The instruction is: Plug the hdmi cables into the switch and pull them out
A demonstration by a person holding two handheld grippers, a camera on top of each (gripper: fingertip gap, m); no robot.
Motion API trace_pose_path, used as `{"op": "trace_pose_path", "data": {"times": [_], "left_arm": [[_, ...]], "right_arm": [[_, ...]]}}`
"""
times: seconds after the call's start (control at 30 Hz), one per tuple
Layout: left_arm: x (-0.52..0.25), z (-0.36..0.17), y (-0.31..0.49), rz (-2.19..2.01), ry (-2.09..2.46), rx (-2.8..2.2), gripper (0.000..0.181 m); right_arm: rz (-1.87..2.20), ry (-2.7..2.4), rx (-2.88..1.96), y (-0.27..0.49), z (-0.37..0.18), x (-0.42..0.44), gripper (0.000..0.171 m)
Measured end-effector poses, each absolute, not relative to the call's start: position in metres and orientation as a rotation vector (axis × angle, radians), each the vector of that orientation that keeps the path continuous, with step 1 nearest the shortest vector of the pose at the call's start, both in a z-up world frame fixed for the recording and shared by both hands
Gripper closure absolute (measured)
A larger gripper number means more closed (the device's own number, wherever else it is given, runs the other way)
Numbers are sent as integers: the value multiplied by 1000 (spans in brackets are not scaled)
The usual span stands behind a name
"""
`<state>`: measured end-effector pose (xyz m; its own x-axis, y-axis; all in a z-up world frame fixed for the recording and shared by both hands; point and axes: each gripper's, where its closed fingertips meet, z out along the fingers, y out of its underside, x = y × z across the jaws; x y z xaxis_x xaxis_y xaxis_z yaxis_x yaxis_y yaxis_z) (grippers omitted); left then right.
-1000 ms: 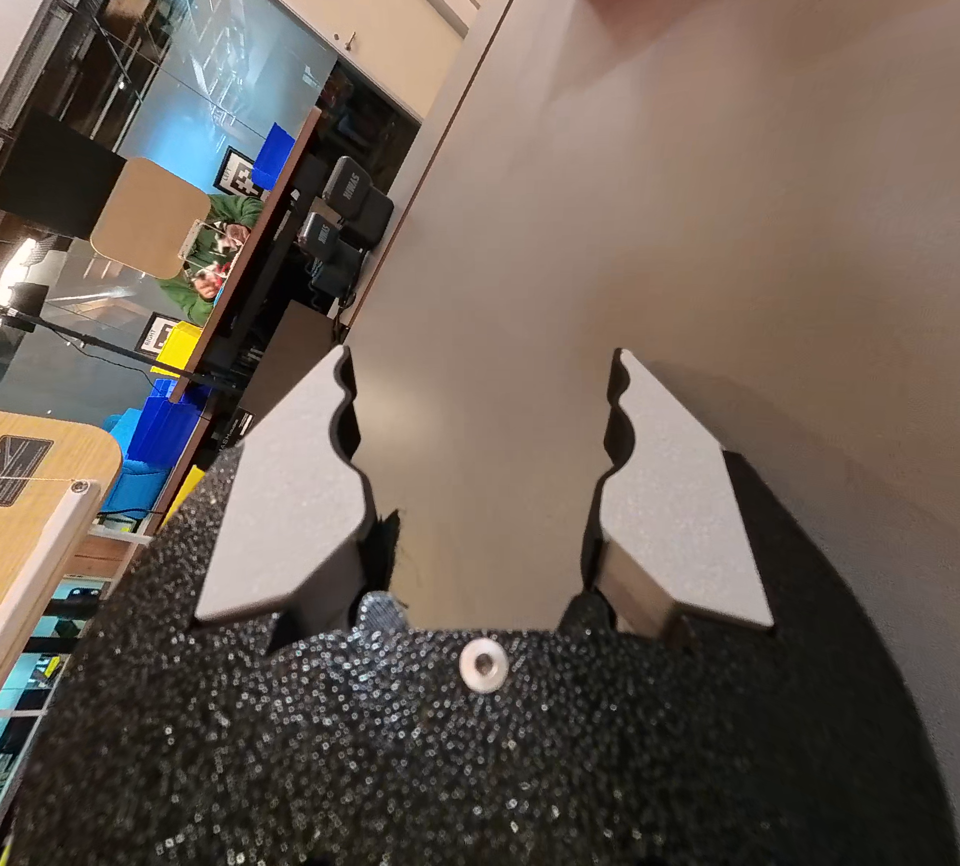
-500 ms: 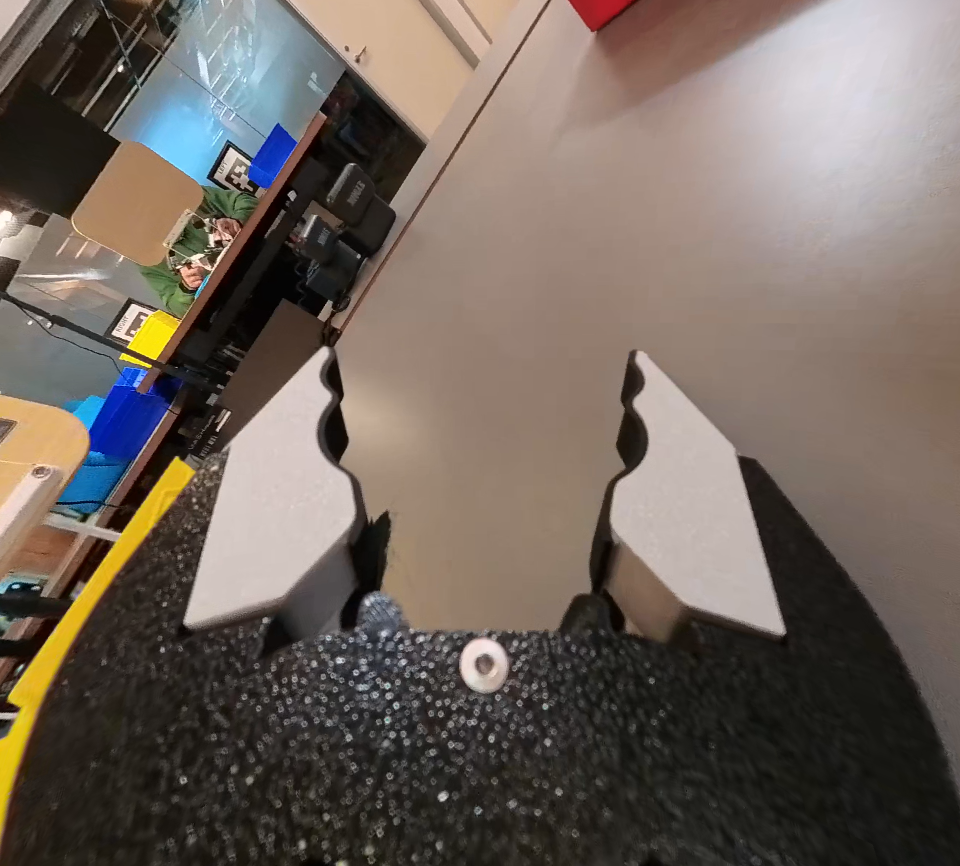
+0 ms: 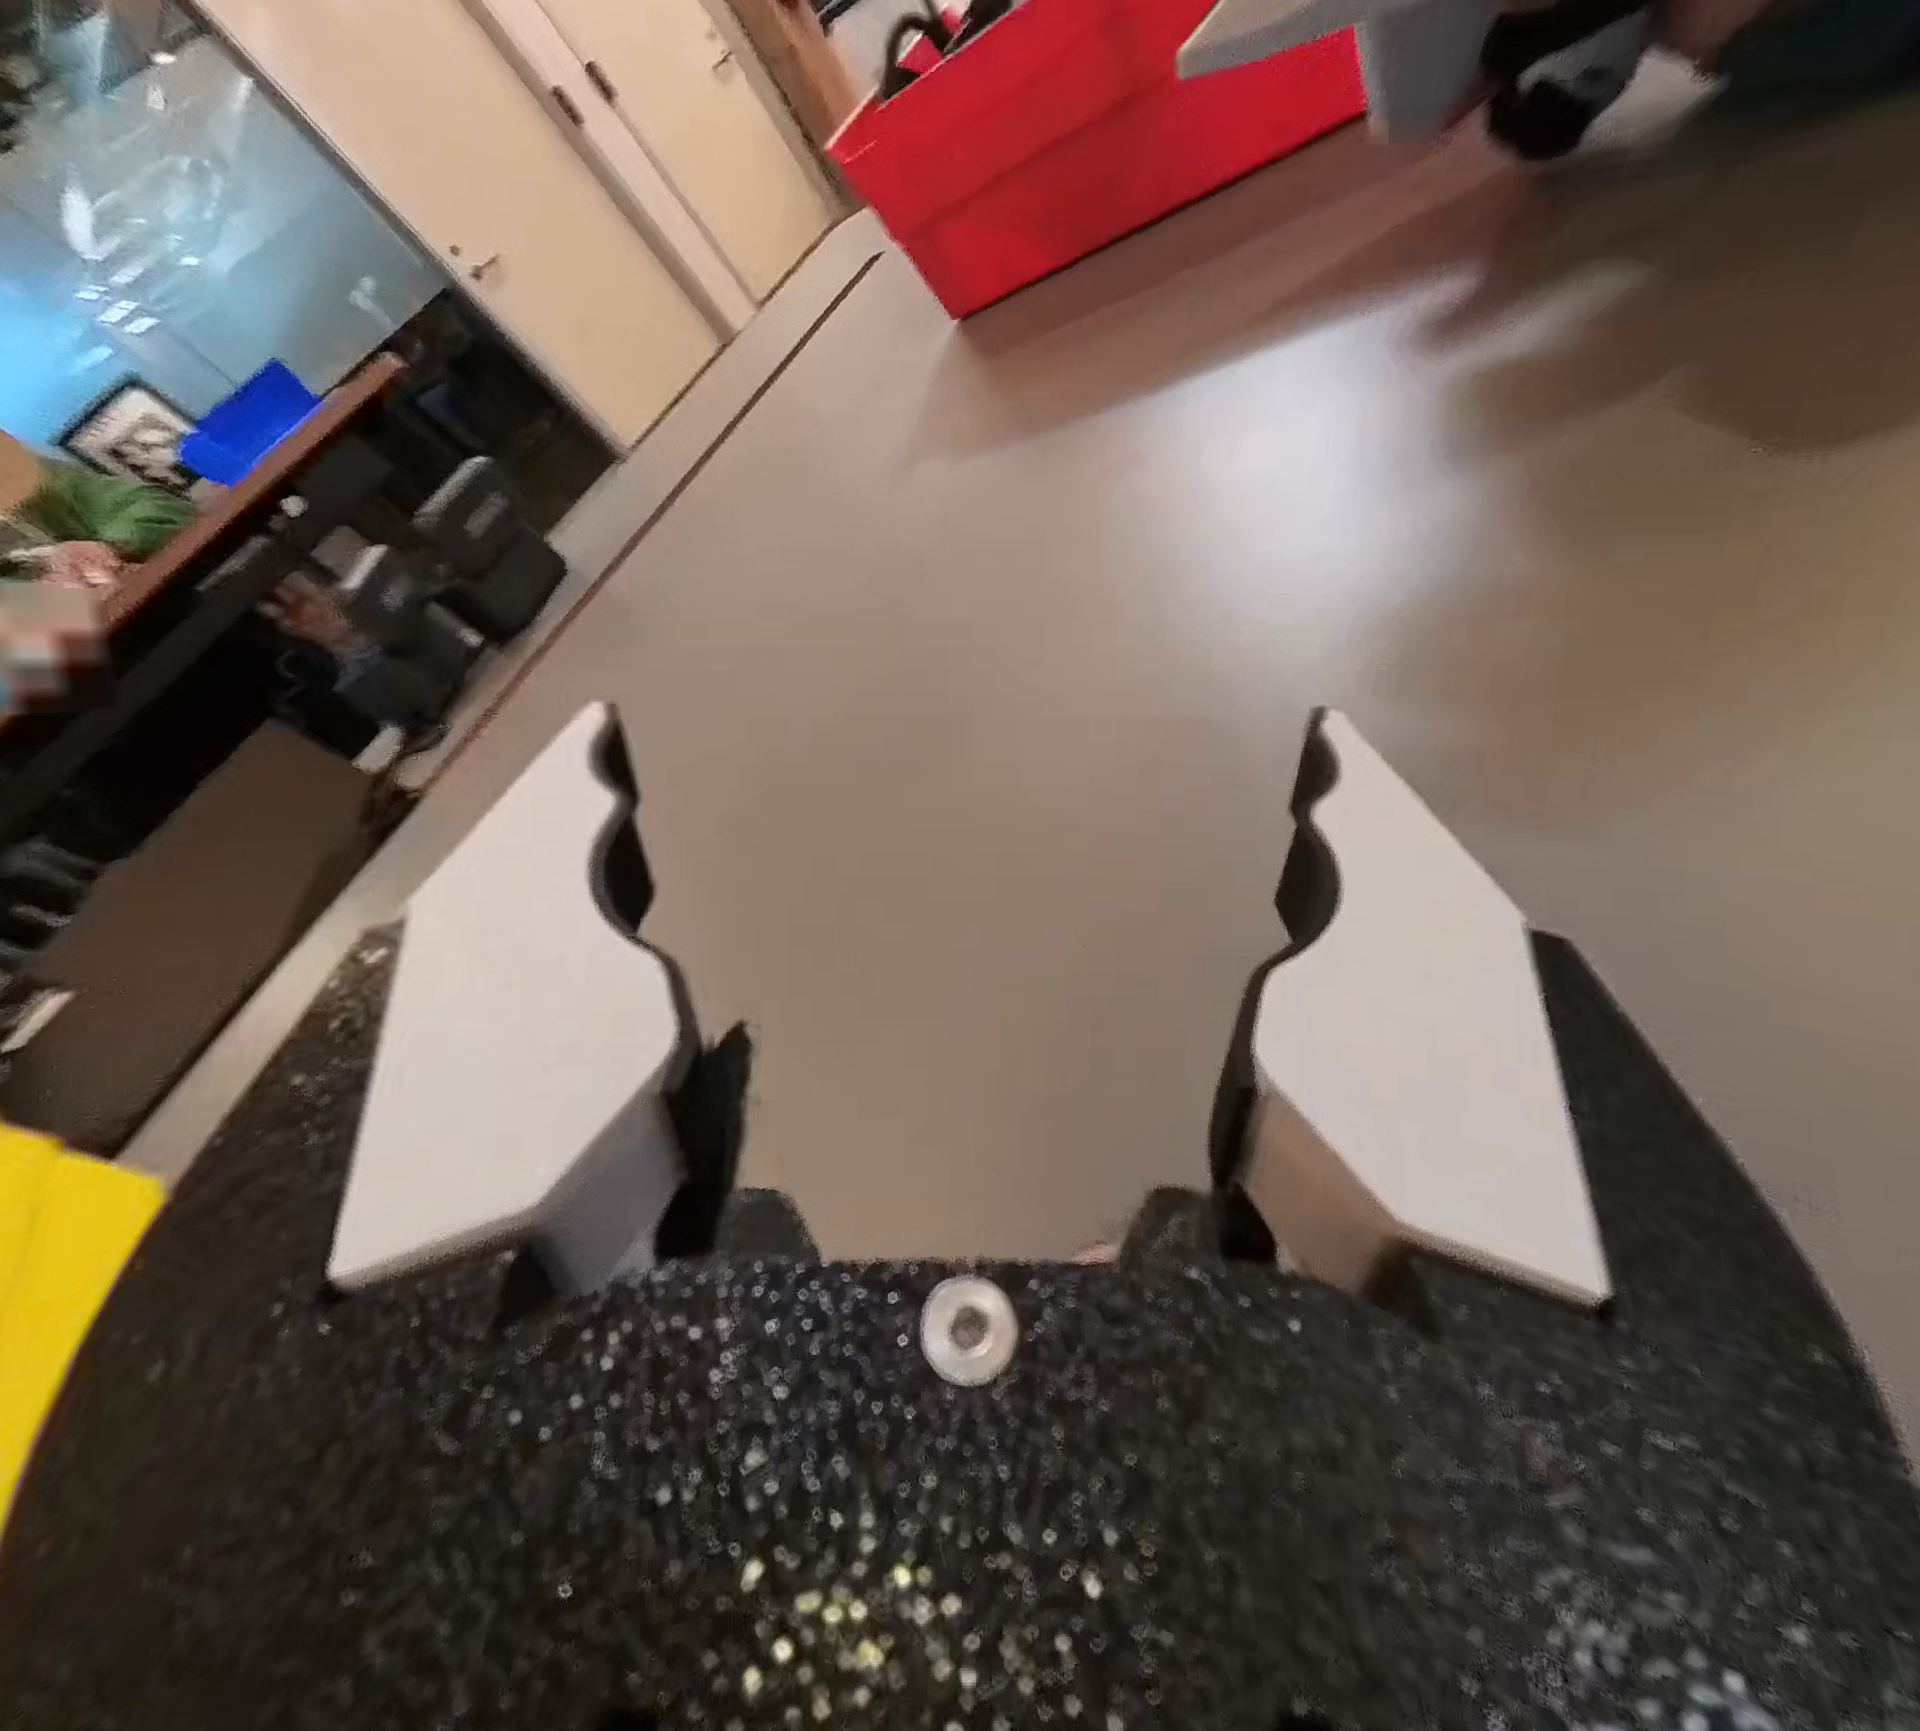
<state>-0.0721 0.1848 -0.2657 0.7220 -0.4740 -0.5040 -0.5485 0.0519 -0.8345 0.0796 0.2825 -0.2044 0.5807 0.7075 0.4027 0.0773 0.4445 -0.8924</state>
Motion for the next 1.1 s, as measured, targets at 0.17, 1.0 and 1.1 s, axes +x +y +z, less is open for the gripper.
{"op": "trace_pose_path", "data": {"times": [0.17,1.0,1.1], "left_arm": [[-77,-251,177,-91,789,-1522,118],[-113,-251,182,-29,667,-1613,181],[-114,-251,181,-59,653,-1616,181]], "right_arm": [[335,-888,-1016,283,-201,87,116],[251,-872,-1201,307,-221,104,171],[228,-886,-1185,306,-221,102,171]]}}
